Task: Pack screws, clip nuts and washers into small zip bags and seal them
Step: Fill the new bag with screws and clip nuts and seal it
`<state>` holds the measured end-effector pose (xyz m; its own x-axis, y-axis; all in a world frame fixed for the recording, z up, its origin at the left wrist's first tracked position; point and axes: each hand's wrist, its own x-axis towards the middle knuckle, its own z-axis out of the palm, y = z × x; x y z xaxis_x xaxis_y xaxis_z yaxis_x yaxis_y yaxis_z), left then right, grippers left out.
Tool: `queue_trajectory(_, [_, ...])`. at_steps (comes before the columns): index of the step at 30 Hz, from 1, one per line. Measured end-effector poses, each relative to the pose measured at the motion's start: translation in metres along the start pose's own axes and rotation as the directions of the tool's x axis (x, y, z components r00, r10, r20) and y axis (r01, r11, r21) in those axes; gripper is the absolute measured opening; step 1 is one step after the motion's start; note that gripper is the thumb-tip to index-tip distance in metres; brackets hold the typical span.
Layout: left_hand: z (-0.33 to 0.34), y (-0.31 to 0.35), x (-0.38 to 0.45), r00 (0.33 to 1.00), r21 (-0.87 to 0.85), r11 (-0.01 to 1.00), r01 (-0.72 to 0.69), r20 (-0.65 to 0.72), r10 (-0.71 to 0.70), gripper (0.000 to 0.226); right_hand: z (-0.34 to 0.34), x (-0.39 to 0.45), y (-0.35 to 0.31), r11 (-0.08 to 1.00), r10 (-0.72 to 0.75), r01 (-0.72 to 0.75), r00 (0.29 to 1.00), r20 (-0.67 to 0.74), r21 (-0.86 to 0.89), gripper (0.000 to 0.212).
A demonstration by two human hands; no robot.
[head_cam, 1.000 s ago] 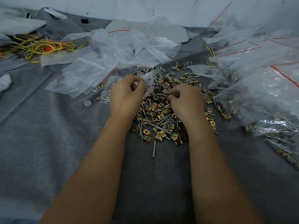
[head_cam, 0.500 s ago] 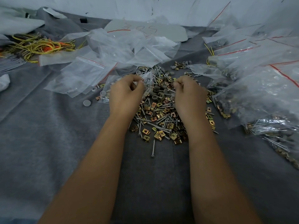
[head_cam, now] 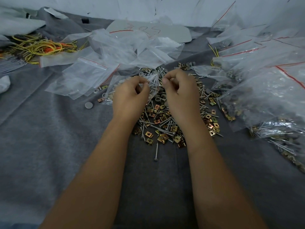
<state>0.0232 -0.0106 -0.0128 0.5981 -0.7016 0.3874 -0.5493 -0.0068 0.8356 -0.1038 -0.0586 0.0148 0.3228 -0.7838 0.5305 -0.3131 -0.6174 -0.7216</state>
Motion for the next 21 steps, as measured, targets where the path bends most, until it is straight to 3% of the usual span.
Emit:
queue_trajectory(6, [-0.002, 0.003, -0.001, 1.000, -0.073, 0.997, 0.007, 0.006, -0.007, 0.013, 0.008, -0.004, -0.003, 0.999, -0.022, 0.020, 0.998, 0.065, 0.026, 0.014])
queue_trajectory(12, [-0.007, 0.005, 0.002, 0.972, -0.229, 0.970, 0.077, -0.199, -0.125, 0.017, 0.009, -0.003, -0.001, 1.000, 0.004, -0.005, 0.999, 0.052, 0.020, 0.015])
queue_trajectory(16, [-0.011, 0.007, 0.005, 0.926, -0.354, 0.932, 0.075, -0.323, -0.197, 0.018, 0.009, -0.004, 0.000, 0.992, -0.035, 0.064, 0.969, 0.243, -0.110, 0.011])
queue_trajectory(21, [-0.011, 0.007, 0.008, 0.909, -0.417, 0.902, 0.109, -0.326, -0.261, 0.016, 0.014, -0.007, 0.002, 0.917, -0.099, 0.253, 0.893, 0.438, -0.308, 0.037])
